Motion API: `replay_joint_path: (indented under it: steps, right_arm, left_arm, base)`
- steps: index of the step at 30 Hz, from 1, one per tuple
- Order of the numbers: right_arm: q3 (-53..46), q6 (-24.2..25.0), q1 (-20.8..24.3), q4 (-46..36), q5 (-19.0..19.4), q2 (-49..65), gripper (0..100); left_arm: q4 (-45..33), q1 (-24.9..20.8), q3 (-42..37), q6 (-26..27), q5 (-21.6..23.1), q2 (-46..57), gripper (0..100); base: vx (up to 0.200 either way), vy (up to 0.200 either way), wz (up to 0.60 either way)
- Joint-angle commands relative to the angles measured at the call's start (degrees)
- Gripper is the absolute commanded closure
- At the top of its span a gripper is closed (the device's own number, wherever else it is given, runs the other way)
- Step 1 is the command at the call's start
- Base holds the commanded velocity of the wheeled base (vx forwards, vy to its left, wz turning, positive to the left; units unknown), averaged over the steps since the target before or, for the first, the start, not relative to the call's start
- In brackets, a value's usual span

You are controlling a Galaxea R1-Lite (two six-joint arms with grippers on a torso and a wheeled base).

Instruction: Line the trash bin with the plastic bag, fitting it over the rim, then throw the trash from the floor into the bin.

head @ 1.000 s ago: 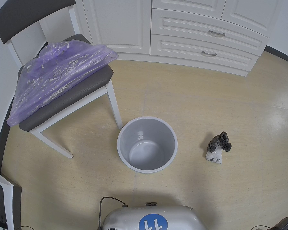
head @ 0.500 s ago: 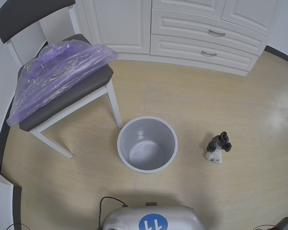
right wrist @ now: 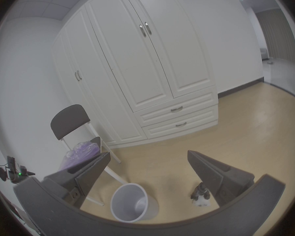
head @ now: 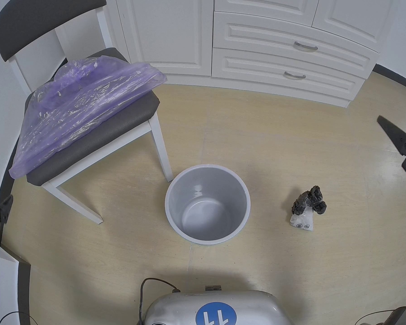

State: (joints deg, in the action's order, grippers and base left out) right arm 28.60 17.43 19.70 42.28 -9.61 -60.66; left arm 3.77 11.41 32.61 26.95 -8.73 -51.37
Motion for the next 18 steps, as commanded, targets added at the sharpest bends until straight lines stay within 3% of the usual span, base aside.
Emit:
replay_joint_path:
  steps: [1, 5, 9, 12, 18]
  right_arm:
    - [-2.0, 2.5, 2.6, 4.6, -0.8, -7.8, 0]
    - [-0.6, 2.7, 2.8, 4.5, -1.9, -8.7, 0]
    - [-0.5, 2.5, 3.1, 4.6, -3.8, -9.9, 0]
    - [0.0, 2.5, 2.6, 4.5, -4.3, -10.9, 0]
    - [0.0, 2.4, 2.5, 4.0, -5.2, -14.3, 0]
  left_arm:
    - [6.7, 7.8, 0.1, -1.0, 7.4, -9.4, 0]
    - [9.8, 12.8, -2.2, -9.8, 16.8, -9.5, 0]
    - [15.2, 19.4, -4.5, -14.9, 22.2, -9.4, 0]
    - [20.4, 21.5, -4.2, -15.3, 23.6, -10.1, 0]
    - [20.5, 24.5, -4.0, -14.6, 23.8, -13.1, 0]
  base:
    - [0.0, 0.0, 0.0]
    - [0.0, 0.0, 0.0]
    - [0.0, 0.0, 0.0]
    - [0.0, 0.0, 0.0]
    - [0.0, 0.0, 0.0]
